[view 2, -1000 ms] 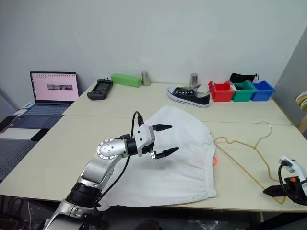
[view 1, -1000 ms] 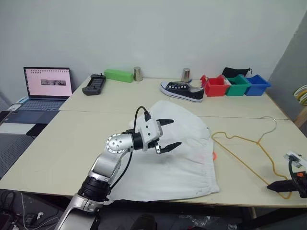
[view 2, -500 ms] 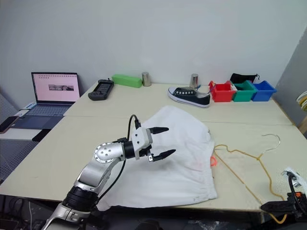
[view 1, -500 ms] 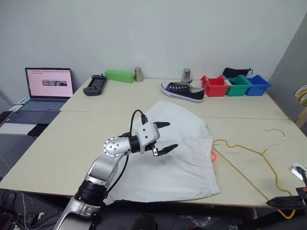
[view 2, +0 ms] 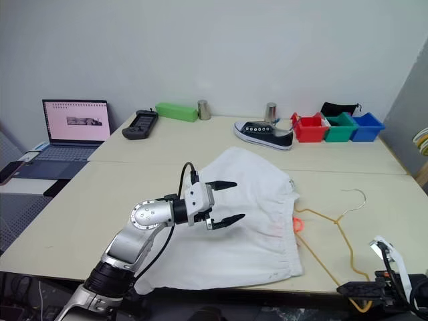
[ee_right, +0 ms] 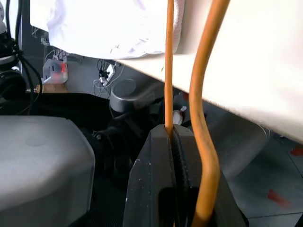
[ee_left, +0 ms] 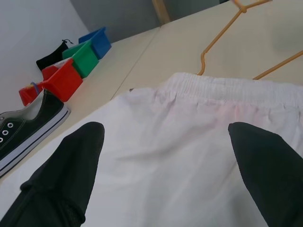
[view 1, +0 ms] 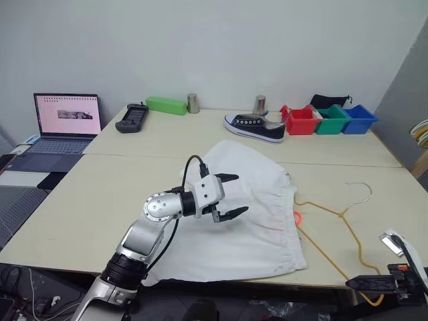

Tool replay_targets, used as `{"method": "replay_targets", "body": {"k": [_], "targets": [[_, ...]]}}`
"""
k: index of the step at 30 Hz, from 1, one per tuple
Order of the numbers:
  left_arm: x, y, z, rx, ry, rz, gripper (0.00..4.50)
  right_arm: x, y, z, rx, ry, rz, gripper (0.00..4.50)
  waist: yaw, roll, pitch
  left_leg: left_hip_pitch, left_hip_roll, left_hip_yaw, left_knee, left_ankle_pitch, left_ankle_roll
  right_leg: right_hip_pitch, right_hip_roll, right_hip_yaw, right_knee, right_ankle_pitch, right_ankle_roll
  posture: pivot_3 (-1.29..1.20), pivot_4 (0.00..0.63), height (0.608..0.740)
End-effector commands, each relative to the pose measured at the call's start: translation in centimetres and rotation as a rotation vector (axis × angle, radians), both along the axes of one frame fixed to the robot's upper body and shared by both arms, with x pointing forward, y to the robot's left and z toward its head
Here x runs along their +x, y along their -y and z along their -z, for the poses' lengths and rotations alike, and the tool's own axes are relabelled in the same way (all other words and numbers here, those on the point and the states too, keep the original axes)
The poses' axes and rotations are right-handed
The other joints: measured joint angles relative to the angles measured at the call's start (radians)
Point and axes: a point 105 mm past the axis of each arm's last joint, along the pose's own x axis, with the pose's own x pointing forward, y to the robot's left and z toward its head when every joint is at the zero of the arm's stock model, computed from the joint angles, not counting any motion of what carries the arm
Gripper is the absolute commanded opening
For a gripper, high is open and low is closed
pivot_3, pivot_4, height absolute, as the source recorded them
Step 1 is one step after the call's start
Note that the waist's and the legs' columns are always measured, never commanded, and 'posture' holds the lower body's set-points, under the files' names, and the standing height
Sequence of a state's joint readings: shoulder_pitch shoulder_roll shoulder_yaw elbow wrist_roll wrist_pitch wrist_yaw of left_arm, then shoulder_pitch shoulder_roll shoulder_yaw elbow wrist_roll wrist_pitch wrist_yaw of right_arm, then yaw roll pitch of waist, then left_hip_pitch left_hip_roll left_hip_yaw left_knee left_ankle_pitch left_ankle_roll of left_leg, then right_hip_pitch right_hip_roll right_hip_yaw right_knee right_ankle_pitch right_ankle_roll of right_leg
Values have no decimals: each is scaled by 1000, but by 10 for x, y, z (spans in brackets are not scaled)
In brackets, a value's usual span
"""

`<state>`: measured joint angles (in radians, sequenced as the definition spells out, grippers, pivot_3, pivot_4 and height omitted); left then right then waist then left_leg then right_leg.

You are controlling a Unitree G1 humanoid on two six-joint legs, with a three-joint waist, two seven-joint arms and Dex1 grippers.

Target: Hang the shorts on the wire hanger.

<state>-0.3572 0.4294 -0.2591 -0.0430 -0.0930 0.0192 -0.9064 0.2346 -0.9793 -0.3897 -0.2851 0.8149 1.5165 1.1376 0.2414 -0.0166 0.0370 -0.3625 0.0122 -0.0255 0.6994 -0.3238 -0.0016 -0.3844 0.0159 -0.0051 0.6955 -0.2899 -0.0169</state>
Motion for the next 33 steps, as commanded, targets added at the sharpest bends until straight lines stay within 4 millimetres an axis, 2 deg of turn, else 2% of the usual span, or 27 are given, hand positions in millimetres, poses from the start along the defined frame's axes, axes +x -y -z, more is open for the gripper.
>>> {"method": "replay_targets", "body": {"k": [1, 6, 13, 25, 29, 33], "targets": [[0, 3, -17, 0, 65, 13, 4468, 13, -13, 4, 64, 7, 15, 0, 0, 0, 0, 0, 0, 0, 0, 0, 0, 0, 0, 0, 0, 0, 0, 322, 0, 740], [0, -5, -22, 20, 76, -4, 4468, 24, -22, 13, 128, -27, 69, 0, 5, 0, 0, 0, 0, -1, 0, 0, 0, 0, 0, -1, 0, 0, 0, 350, 0, 740], [0, -8, -26, 26, 76, -16, 4468, 33, -16, 22, 160, -53, 173, 0, 20, 0, 0, 0, 1, -1, 0, 0, 0, 0, -1, -1, -1, 0, 0, 363, 0, 740], [6, -4, -30, 20, 87, -12, 4468, 63, -22, 23, 255, 8, 311, 0, 36, 1, 0, -1, 1, 0, -1, 0, 0, 0, -1, -1, -2, 0, 0, 349, 0, 740], [5, -3, -31, 19, 89, -7, 4468, 65, -20, 23, 249, 10, 322, 0, 37, 2, -1, -1, 0, 0, -1, 0, 0, 0, -1, -1, -2, 0, 0, 349, 0, 740], [5, -3, -30, 20, 91, -8, 4468, 58, -12, 23, 215, 1, 328, 0, 38, 2, -1, -1, 0, 0, -1, 0, 0, 0, -1, -1, -3, 0, 0, 348, 0, 740]]}}
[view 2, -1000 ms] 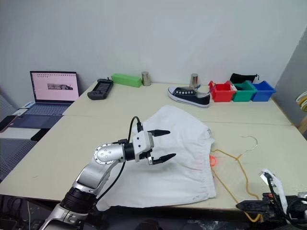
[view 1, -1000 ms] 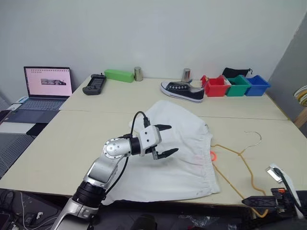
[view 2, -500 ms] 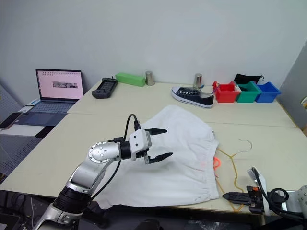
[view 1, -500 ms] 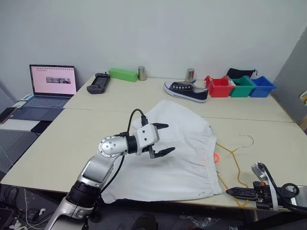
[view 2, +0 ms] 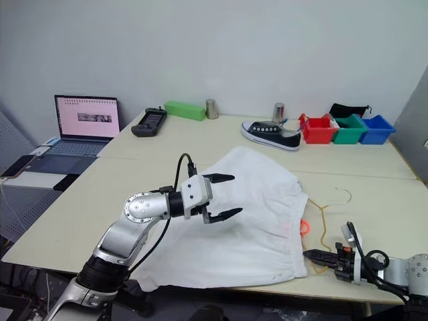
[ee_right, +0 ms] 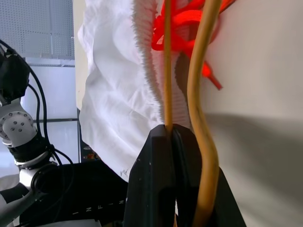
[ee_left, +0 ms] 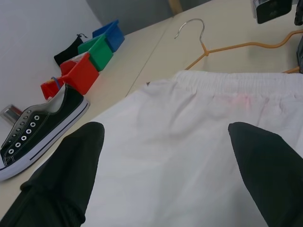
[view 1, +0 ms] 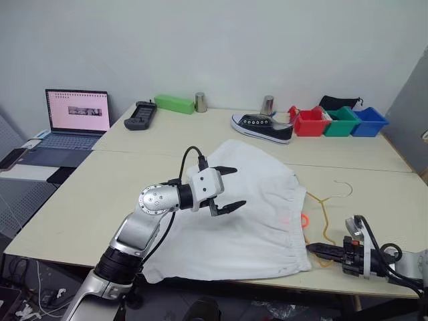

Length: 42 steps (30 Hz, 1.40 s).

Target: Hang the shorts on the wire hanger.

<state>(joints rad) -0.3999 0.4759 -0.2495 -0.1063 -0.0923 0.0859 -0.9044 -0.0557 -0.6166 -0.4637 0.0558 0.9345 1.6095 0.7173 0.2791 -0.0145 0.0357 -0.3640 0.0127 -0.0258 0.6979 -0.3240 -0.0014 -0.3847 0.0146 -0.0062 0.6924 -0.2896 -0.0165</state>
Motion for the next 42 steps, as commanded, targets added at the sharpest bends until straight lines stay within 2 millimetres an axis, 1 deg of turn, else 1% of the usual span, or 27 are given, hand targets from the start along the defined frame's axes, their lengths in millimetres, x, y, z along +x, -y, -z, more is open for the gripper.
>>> {"method": "replay_targets", "body": {"k": [1, 6, 16, 20, 22, 25, 26, 28, 29, 32, 33, 34, 35, 37, 39, 40, 42], "targets": [[1, 1, -12, -22, 47, 5, 4468, -2, 11, -11, -14, 29, 17, 0, 2, 0, 0, 0, 0, 0, 0, 0, 0, 0, 0, 0, 0, 0, 0, 347, 0, 740], [1, 3, -13, -25, 50, 8, 4468, -3, 18, -10, -37, 15, 25, 0, 5, 0, 0, 0, 0, 0, 0, 0, 0, 0, 0, 0, 0, 0, 0, 348, 0, 740], [5, 2, -14, -19, 59, 7, 4468, 10, 26, -12, -92, 58, 33, 0, 7, 0, 0, 0, 0, 0, 0, 0, 0, 0, 0, 0, 0, 0, 0, 347, 0, 740], [6, 2, -15, -20, 66, 9, 4468, 19, 27, -17, -215, 146, 0, 0, 9, 0, 0, 0, 0, 0, 0, 0, 0, 0, 0, 0, -1, 0, 0, 345, 0, 740], [6, 2, -14, -19, 68, 9, 4468, 25, 25, -24, -317, 223, -52, 0, 11, 0, 0, 0, 0, 0, 0, 0, 0, 0, 0, 0, -1, 0, 0, 343, 0, 740], [9, -2, -17, -4, 74, 11, 4468, 37, 18, -44, -485, 390, -147, 0, 12, 0, 0, -1, 0, 0, 0, 0, 0, 0, 0, 0, -1, 0, 0, 337, 0, 740], [13, -7, -21, 13, 89, 9, 4468, 46, 11, -58, -538, 480, -178, 0, 12, 1, 1, -1, 0, 0, 0, 0, 0, 0, 0, 0, -2, 0, 0, 334, 0, 740], [21, -15, -27, 37, 105, 2, 4468, 57, 0, -76, -585, 591, -208, 0, 9, 0, 1, -1, 0, 0, 0, 0, 0, -1, 1, 0, -2, 0, 0, 330, 0, 740], [29, -24, -32, 58, 117, -15, 4468, 64, -9, -87, -611, 656, -220, 0, 7, 0, 2, -1, -1, 0, 0, 0, 0, 0, 2, -1, -4, 0, 0, 329, 0, 740], [43, -38, -41, 104, 134, -32, 4468, 74, -23, -102, -673, 759, -254, 0, 3, 0, 2, -1, 0, -1, -1, 0, 0, -1, 3, -2, -4, 0, 0, 328, 0, 740], [52, -46, -51, 132, 159, -43, 4468, 79, -32, -106, -731, 823, -288, 0, 3, 0, 2, -1, 0, -1, -1, 0, 0, -1, 4, -2, -4, 0, 0, 328, 0, 740], [62, -52, -67, 152, 185, -51, 4468, 86, -43, -111, -803, 902, -323, 0, 3, 0, 2, -1, -1, -1, -1, 0, 0, -1, 4, -3, -4, 0, 0, 328, 0, 740], [70, -56, -86, 155, 198, -53, 4468, 94, -51, -114, -859, 966, -336, 0, 4, -1, 3, -2, -1, -2, -1, 0, 0, -1, 4, -3, -4, 0, -1, 330, 0, 740], [76, -58, -106, 169, 198, -24, 4468, 106, -58, -115, -906, 1017, -309, 0, 1, -4, 4, -4, -1, -1, -1, 0, 0, -3, 6, -4, -4, 0, -1, 339, 0, 740], [79, -59, -113, 206, 190, 4, 4468, 116, -58, -114, -946, 1040, -276, 0, 1, -5, 4, -6, -1, -1, 0, 0, 0, -3, 6, -6, -5, 0, -1, 342, 0, 740], [83, -60, -115, 231, 184, 13, 4468, 120, -58, -111, -1004, 1071, -288, 0, 3, -5, 4, -7, -2, 0, 0, 0, 0, -3, 6, -6, -6, 0, 0, 347, 0, 740], [87, -63, -113, 276, 162, 30, 4468, 125, -60, -107, -1081, 1124, -307, 0, 7, -4, 4, -8, -4, 0, 0, 0, 0, -4, 3, -6, -8, 0, 0, 352, 0, 740]]}}
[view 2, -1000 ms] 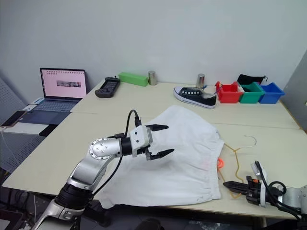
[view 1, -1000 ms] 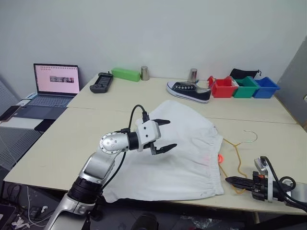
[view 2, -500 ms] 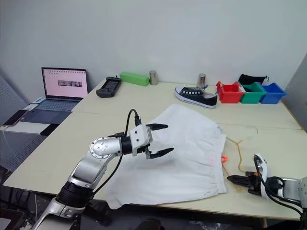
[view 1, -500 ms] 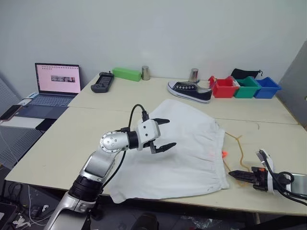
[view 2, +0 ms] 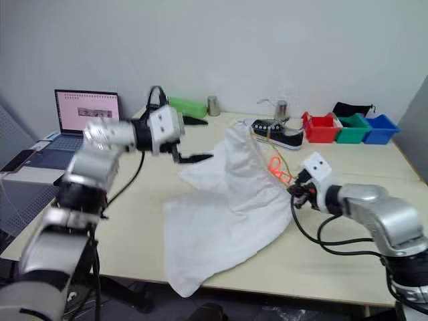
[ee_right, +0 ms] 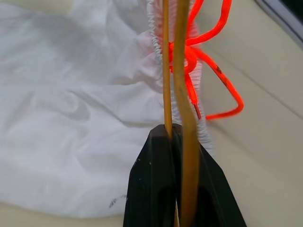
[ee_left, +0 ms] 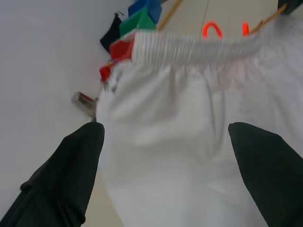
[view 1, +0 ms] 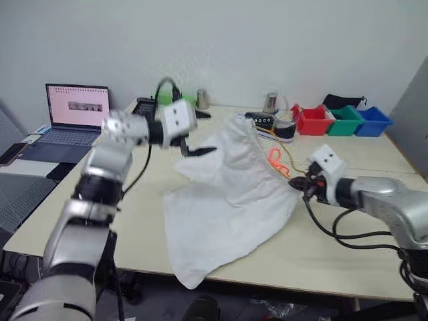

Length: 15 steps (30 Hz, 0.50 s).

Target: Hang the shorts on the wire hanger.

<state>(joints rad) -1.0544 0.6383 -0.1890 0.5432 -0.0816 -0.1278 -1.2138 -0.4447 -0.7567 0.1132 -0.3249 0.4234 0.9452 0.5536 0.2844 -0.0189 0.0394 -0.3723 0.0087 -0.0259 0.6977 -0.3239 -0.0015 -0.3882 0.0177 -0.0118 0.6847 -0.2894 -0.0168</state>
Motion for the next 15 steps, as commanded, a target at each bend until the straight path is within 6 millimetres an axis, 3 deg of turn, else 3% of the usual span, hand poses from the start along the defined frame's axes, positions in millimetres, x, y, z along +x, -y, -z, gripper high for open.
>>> {"method": "replay_targets", "body": {"k": [1, 5, 15], "targets": [[7, -9, 6, 75, -50, 18, 4468, 15, 2, -8, -140, 178, 8, 0, 1, 0, 0, 0, 0, 0, 0, 0, 0, 0, 0, 0, -1, 0, 0, 352, 0, 740], [16, -14, 11, 152, -48, 8, 4468, 17, -5, -11, -213, 274, -40, 0, 1, -1, 0, -4, 0, 0, 1, 0, 0, -2, 0, -1, -3, 1, 1, 351, 0, 740], [29, 1, 0, 152, 27, 3, 4468, 8, -26, -25, -340, 459, -146, 0, 11, -1, 1, -8, 0, -1, 1, 0, 0, -5, 0, -3, -2, 1, 1, 324, 0, 740]]}}
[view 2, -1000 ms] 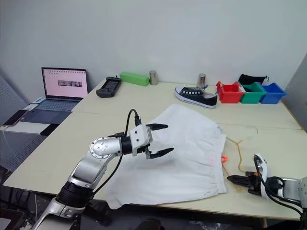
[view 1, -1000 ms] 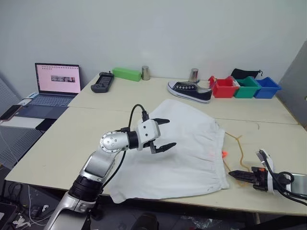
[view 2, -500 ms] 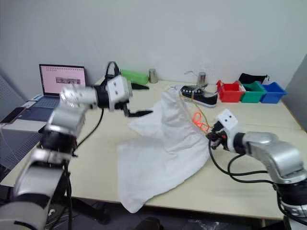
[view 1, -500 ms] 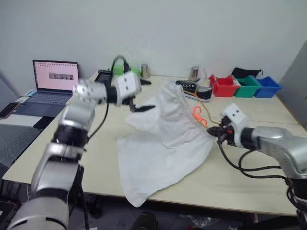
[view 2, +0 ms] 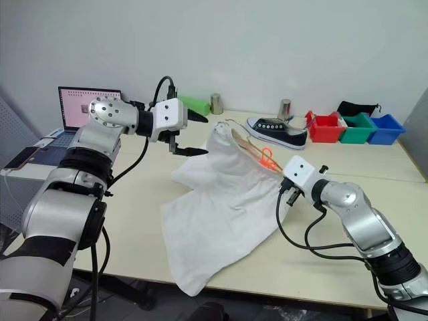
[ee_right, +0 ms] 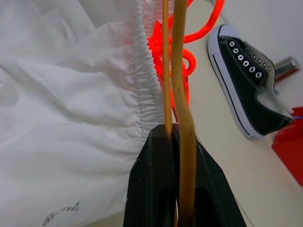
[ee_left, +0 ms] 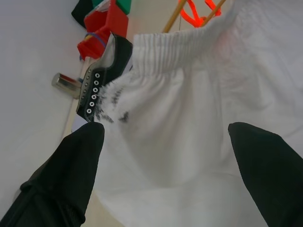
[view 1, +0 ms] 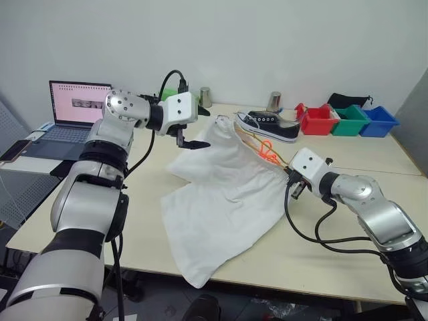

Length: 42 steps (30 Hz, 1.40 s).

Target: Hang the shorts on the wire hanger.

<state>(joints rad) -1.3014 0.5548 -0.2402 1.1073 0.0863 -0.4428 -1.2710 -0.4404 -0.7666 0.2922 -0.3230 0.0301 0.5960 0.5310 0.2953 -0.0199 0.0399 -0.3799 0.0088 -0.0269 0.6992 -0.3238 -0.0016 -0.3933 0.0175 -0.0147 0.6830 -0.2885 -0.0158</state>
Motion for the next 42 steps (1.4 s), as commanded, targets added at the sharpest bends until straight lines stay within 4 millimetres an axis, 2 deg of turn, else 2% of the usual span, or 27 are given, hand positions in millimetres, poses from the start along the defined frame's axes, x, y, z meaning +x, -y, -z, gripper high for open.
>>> {"method": "replay_targets", "body": {"k": [1, 9, 16, 19, 21, 22, 24, 36, 37, 41, 42], "targets": [[2, 5, -10, 20, 62, 16, 4468, -4, -13, -21, -31, 119, -57, 0, 0, 0, 0, 0, 0, 0, 0, 0, 0, 0, 0, 0, 0, 0, 0, 317, 0, 740], [5, 4, 10, 111, 71, 0, 4468, -11, -41, -51, -86, 264, -155, 0, -7, 0, 0, 0, 0, 0, 1, 0, 0, -2, 0, 1, 4, 0, 0, 302, 0, 740], [10, 0, 17, 159, 98, -34, 4468, -14, -51, -58, -156, 347, -203, 0, -16, 0, 0, 0, -1, 1, 1, 0, 0, -3, 0, 1, 7, 0, 0, 306, 0, 740], [10, -2, 19, 153, 91, -42, 4019, -12, -52, -61, -159, 368, -202, 0, -22, 0, 0, 1, -1, 1, 2, 0, 0, -3, 0, 1, 8, 0, 0, 306, 0, 740], [10, -2, 18, 142, 88, -42, 3439, -10, -51, -62, -161, 373, -198, 0, -26, 0, 0, 1, 0, 0, 2, 0, 0, -3, 0, 1, 9, 0, 0, 308, 0, 740], [9, -1, 18, 139, 86, -39, 3317, -10, -50, -61, -164, 373, -195, 0, -27, 0, 0, 1, 0, 0, 2, 0, 0, -3, 0, 2, 9, 0, 0, 310, 0, 740], [9, -1, 18, 136, 84, -33, 2781, -8, -49, -60, -166, 373, -191, 0, -28, 0, 0, 1, 0, 0, 2, 0, 0, -3, 0, 2, 10, 0, 0, 313, 0, 740], [7, -1, 18, 142, 78, -23, 216, -4, -47, -58, -158, 354, -183, 0, -30, 0, 0, 2, -1, 0, 2, 0, 0, -4, 0, 3, 13, 0, -1, 310, 0, 740], [7, -1, 19, 144, 79, -21, 54, -4, -47, -58, -159, 353, -183, 0, -30, 0, 0, 2, -1, 0, 2, 0, 0, -4, 0, 3, 13, 0, -1, 310, 0, 740], [6, 1, 21, 146, 73, -8, 54, -3, -47, -58, -158, 345, -182, 0, -31, 0, 0, 2, -1, 1, 2, 0, 0, -4, 0, 3, 14, 0, -1, 305, 0, 740], [5, 1, 21, 146, 73, -4, 20, -3, -47, -58, -157, 342, -182, 232, -31, 0, 0, 2, -1, 1, 2, 0, -1, -5, 0, 3, 14, 0, -1, 304, 0, 740]]}}
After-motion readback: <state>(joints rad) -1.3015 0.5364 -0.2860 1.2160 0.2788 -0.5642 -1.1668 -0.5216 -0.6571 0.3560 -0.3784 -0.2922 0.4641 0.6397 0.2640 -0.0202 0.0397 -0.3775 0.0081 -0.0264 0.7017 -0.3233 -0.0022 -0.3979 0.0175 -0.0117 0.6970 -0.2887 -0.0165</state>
